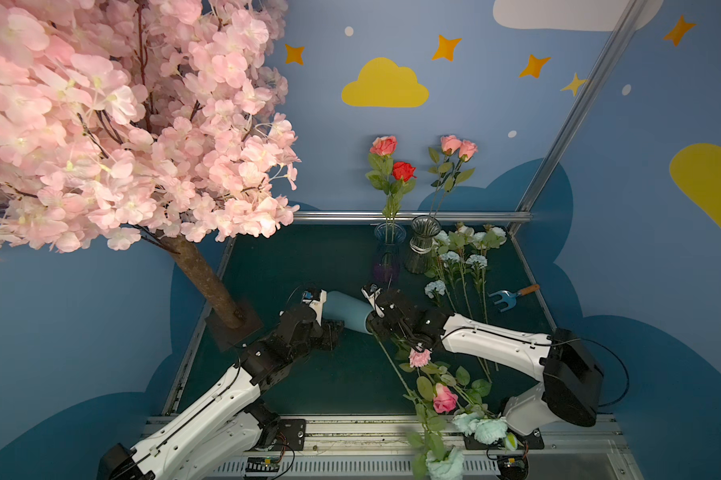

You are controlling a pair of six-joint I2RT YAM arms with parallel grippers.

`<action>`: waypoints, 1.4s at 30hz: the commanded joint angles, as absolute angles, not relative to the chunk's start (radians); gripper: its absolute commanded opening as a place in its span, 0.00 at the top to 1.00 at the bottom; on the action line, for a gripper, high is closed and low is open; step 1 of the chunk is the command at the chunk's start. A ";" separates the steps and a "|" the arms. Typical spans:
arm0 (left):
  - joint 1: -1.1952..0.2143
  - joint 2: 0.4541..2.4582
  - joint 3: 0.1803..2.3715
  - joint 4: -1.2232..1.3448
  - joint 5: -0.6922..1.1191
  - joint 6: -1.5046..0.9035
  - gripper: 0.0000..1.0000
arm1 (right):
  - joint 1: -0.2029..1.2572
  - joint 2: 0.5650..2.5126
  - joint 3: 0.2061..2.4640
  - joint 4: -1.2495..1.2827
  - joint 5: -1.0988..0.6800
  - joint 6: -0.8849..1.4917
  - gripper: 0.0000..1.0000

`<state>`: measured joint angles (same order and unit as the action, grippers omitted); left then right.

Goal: Pick out blue flowers from the vase
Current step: Adjust the vase at the center of the board.

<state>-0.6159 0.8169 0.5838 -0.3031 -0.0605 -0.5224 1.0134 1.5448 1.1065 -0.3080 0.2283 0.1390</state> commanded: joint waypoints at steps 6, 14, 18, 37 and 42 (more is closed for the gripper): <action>-0.592 0.874 0.549 -0.177 0.011 -0.492 0.52 | 0.927 1.603 1.351 -0.730 -0.014 0.173 1.00; -0.588 0.954 0.513 0.001 0.064 -0.458 0.52 | 0.884 1.740 1.598 -0.971 -0.094 0.141 1.00; -0.586 0.987 0.542 0.045 0.115 -0.453 0.50 | 0.857 1.790 1.660 -1.033 -0.132 0.138 1.00; -0.575 1.250 1.107 -0.452 0.274 -0.407 0.26 | 0.875 1.871 1.879 -1.247 -0.064 0.139 1.00; -0.587 1.285 1.164 -0.538 0.299 -0.390 0.30 | 0.875 1.893 1.930 -1.284 -0.039 0.141 1.00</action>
